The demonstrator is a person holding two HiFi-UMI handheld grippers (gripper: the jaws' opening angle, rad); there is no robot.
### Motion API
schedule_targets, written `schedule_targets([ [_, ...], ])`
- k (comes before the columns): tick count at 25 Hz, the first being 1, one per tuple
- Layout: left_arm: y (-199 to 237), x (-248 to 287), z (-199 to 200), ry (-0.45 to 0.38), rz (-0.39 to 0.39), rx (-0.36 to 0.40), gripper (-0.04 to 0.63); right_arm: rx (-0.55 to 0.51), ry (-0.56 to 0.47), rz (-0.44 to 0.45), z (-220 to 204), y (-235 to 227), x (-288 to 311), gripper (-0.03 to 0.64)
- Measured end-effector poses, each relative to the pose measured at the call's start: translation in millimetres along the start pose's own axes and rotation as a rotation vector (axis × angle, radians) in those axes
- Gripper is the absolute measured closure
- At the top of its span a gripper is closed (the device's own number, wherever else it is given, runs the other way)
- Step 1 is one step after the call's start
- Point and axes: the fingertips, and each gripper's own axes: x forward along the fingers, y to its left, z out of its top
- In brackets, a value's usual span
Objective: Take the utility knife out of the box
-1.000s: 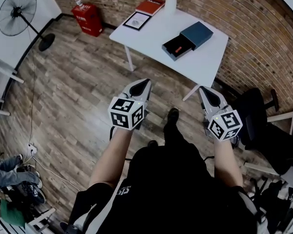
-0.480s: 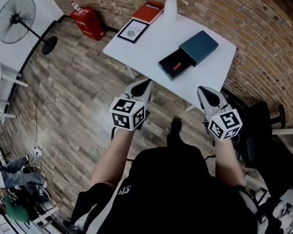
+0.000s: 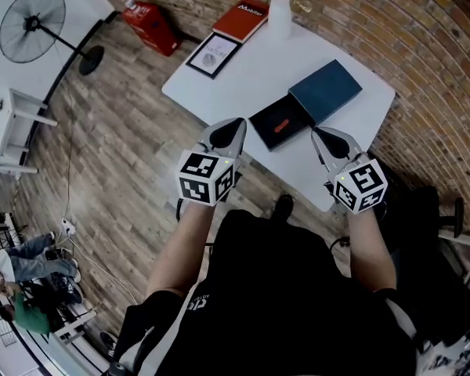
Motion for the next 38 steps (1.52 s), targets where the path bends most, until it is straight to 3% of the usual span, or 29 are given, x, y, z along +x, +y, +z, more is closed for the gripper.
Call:
schedule_targets([
  [7,26.8,25.5,4.7,0.000,0.008,-0.027,0.588,-0.056,0.099,0.034,-14.6,-19.9,41.6,0.615],
  [15,63.4,40.8,1.3,-0.009,-0.038,-0.076,0.588,-0.199,0.237,0.060,-22.3,-16.7,89.5,0.615],
  [24,87.3,56.1,-15.9,0.015,-0.098,-0.110,0.588,-0.240,0.375,0.085,-50.0,-21.8,130.4,0.615],
  [30,100.7,58.0,-29.3,0.052,-0.060,-0.138,0.588,-0.325,0.509,0.210,-86.3,-22.0,147.4,0.615],
  [38,122.0,58.4,-31.5,0.040,0.020,-0.169,0.588,-0.553,0.712,0.400,-137.4,-26.8,157.1,0.583],
])
